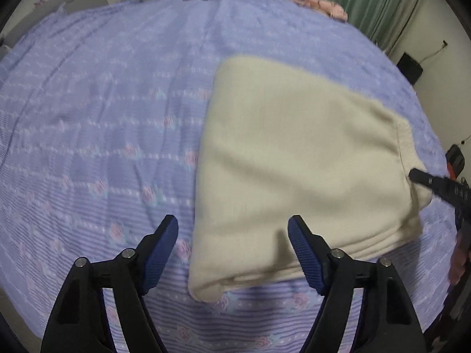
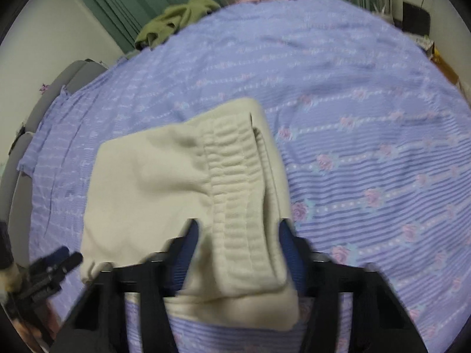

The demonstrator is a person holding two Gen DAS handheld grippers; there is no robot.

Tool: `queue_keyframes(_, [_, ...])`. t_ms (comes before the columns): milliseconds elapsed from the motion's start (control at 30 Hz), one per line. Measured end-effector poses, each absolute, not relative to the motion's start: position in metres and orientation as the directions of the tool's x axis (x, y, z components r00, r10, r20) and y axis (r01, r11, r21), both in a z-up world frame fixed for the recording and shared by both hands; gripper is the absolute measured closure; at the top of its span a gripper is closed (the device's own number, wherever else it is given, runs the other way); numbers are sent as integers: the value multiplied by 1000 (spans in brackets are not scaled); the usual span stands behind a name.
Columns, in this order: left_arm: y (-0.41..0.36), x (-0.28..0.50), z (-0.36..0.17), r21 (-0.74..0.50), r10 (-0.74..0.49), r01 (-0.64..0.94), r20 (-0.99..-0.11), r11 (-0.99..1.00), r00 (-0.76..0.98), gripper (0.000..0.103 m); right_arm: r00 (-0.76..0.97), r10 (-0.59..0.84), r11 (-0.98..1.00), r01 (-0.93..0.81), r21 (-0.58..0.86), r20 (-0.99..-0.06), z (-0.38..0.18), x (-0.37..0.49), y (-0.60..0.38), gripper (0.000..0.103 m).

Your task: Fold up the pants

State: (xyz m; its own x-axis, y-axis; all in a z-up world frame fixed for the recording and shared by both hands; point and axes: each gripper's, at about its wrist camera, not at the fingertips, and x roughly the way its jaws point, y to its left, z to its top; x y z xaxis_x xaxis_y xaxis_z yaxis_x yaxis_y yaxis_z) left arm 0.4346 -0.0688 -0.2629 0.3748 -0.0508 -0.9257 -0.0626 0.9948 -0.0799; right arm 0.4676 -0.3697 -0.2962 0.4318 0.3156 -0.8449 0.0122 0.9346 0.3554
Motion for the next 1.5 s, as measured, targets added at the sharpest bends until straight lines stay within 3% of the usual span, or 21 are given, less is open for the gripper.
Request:
queue_keyframes(33, [-71, 434, -269, -82, -57, -56, -933, 995, 356, 32, 421, 304, 940, 17, 342, -855, -298, 470, -368, 87])
queue_keyframes(67, [-72, 432, -276, -85, -64, -50, -939, 995, 337, 32, 420, 288, 947, 9, 322, -860, -297, 470, -368, 90])
queue_keyframes(300, [-73, 425, -301, -115, -85, -89, -954, 989, 287, 29, 411, 193, 975, 20, 220, -891, -303, 470, -371, 89])
queue_keyframes(333, [-72, 425, -301, -118, -88, -94, -955, 989, 282, 28, 419, 196, 975, 17, 223, -886, -297, 469, -372, 85])
queue_keyframes(400, [-73, 424, -301, -116, -87, -89, -956, 989, 280, 28, 473, 166, 982, 5, 191, -865, -278, 466, -373, 68])
queue_keyframes(433, [-75, 423, -300, -111, -83, -83, -955, 990, 283, 28, 511, 159, 984, -10, 179, -845, -269, 467, -373, 55])
queue_keyframes(467, [-75, 423, -300, -106, -79, -79, -955, 991, 286, 28, 548, 162, 985, -34, 171, -821, -260, 471, -372, 50])
queue_keyframes(700, [-87, 426, -295, -72, -43, -90, -956, 993, 291, 28, 453, 235, 972, -128, 198, -860, -282, 547, -360, 50])
queue_keyframes(767, [-88, 426, -294, -77, -47, -93, -956, 993, 288, 28, 391, 252, 967, -144, 212, -885, -298, 557, -356, 57])
queue_keyframes(867, [-85, 429, -293, -85, -57, -83, -955, 993, 291, 28, 433, 197, 978, -155, 142, -879, -291, 551, -352, 62])
queue_keyframes(1000, [-92, 430, -293, -56, -39, -51, -956, 997, 290, 26, 466, 128, 991, -86, 99, -876, -292, 550, -357, 62])
queue_keyframes(1100, [-90, 431, -295, -58, -39, -63, -961, 996, 275, 24, 442, 104, 992, -109, 62, -891, -301, 551, -357, 50])
queue_keyframes(1167, [-87, 430, -293, -76, -53, -76, -963, 994, 263, 24, 485, 90, 991, -132, 30, -870, -280, 536, -361, 35])
queue_keyframes(1233, [-87, 426, -284, -80, -58, -70, -961, 994, 272, 24, 556, 29, 994, -101, -33, -830, -257, 516, -369, 30])
queue_keyframes(1267, [-87, 424, -278, -80, -59, -62, -956, 995, 288, 24, 590, 13, 995, -86, -47, -807, -244, 504, -375, 21])
queue_keyframes(1367, [-89, 415, -254, -69, -54, -31, -932, 997, 357, 20, 633, 106, 993, -109, 47, -767, -219, 464, -392, 17])
queue_keyframes(1500, [-92, 410, -237, -30, -20, -16, -909, 999, 416, 18, 589, 167, 986, -107, 128, -791, -234, 433, -394, 17])
